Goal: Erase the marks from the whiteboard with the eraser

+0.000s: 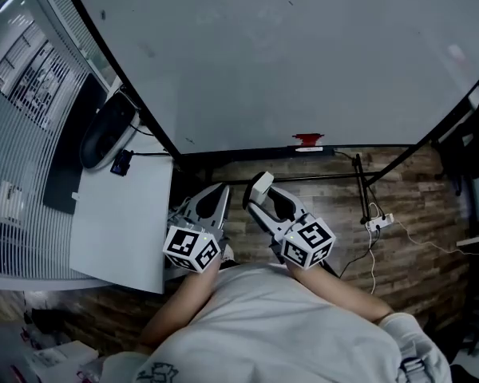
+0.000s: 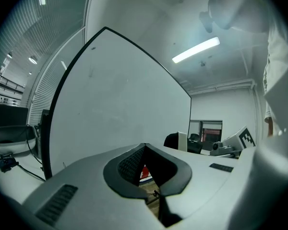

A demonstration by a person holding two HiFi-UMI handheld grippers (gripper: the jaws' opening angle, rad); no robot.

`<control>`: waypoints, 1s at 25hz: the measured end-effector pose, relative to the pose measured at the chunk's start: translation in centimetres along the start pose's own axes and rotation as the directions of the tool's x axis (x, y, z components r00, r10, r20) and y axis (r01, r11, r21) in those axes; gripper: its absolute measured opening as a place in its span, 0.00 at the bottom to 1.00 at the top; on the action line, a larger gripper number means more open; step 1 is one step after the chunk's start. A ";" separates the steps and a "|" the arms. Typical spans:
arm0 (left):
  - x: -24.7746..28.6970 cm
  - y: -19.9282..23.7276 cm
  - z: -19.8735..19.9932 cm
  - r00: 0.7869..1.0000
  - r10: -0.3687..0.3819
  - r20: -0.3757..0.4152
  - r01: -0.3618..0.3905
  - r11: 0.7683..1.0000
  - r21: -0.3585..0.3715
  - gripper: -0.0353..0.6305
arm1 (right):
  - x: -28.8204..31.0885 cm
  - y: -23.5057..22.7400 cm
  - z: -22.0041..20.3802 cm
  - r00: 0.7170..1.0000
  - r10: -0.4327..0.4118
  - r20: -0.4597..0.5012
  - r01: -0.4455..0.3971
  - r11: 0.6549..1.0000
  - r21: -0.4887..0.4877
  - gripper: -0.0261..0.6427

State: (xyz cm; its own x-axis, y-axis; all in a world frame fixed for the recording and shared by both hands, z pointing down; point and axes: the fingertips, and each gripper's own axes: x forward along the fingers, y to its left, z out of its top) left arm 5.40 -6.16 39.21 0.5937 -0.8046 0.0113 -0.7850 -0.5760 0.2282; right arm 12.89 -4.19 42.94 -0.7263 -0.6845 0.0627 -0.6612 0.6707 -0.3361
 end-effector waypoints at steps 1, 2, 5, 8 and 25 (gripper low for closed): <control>-0.1 0.9 0.2 1.000 -0.002 0.000 0.002 1.000 0.000 0.06 | 0.9 0.2 0.0 1.000 0.000 0.001 0.000 1.000 0.002 0.39; -0.1 1.8 0.4 1.000 -0.005 0.001 0.005 1.000 0.001 0.06 | 1.8 0.4 0.0 1.000 0.000 0.003 0.000 1.000 0.004 0.39; 0.0 4.7 1.3 1.000 -0.014 0.002 0.014 1.000 0.024 0.06 | 4.8 0.8 0.1 1.000 -0.004 0.011 0.003 1.000 0.006 0.39; -0.2 7.9 2.2 1.000 -0.021 0.005 0.021 0.999 0.034 0.06 | 8.0 1.1 0.4 1.000 -0.016 0.023 0.016 1.000 0.016 0.39; -0.2 17.5 5.1 0.994 -0.112 0.001 0.112 0.993 0.021 0.06 | 18.6 1.5 -0.6 0.994 -0.106 0.037 0.097 0.976 0.195 0.39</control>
State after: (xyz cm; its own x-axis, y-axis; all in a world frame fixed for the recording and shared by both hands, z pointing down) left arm -9.37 -16.80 38.25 0.6779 -0.7350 -0.0156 -0.7169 -0.6655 0.2078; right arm -1.70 -15.77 44.22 -0.6443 -0.7622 0.0630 -0.6792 0.5324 -0.5052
